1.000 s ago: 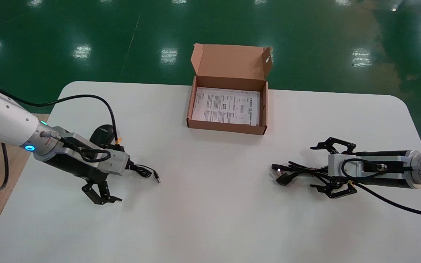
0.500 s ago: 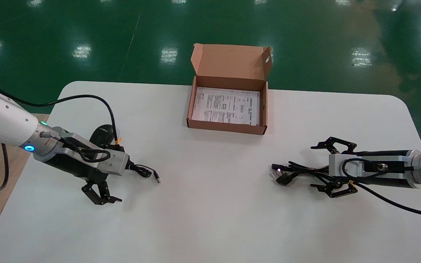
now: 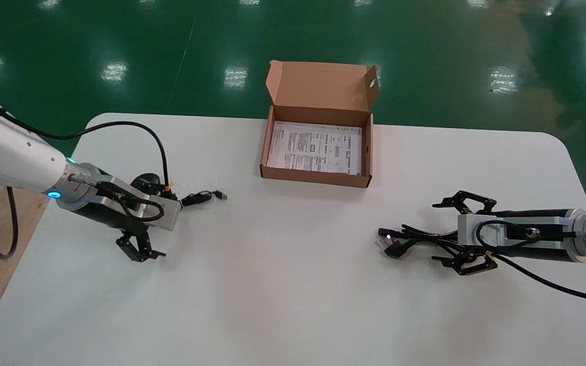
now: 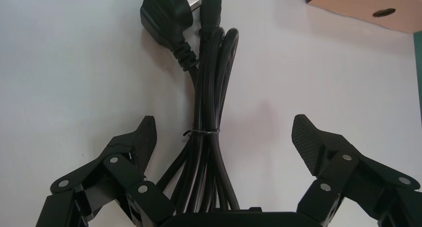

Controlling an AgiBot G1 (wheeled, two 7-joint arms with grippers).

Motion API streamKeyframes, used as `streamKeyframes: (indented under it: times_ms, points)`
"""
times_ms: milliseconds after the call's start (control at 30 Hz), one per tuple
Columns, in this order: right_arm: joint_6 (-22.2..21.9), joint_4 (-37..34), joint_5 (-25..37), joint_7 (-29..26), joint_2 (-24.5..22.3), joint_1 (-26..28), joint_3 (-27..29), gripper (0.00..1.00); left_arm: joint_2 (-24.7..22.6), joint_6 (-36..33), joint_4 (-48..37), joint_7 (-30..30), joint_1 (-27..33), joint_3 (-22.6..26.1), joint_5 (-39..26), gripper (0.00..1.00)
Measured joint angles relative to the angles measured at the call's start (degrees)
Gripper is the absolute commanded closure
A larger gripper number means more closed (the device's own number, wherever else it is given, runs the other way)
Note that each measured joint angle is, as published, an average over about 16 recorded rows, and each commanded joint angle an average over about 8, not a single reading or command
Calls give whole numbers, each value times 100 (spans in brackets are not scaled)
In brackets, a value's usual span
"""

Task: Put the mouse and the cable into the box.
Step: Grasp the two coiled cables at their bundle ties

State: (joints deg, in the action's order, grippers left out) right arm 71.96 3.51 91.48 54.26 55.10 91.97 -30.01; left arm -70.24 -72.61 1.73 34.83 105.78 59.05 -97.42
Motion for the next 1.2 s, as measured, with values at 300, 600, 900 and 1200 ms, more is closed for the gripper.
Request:
streamKeyframes:
  times_ms: [300,600,900,1200]
  points:
    - [0,0,0,0,0,0,0,0,9,160,2,82,107,-32,42,0]
    - [0,0,0,0,0,0,0,0,-62,498,-36,89,50,-35,43,0]
    - [0,0,-1,0,0,-1,0,8,-185,1064,-50,150,-77,-5,-5,29]
    - [-1,0,-2,-1,-1,-2,1,100,-229,1213,-63,193,-138,18,-39,100]
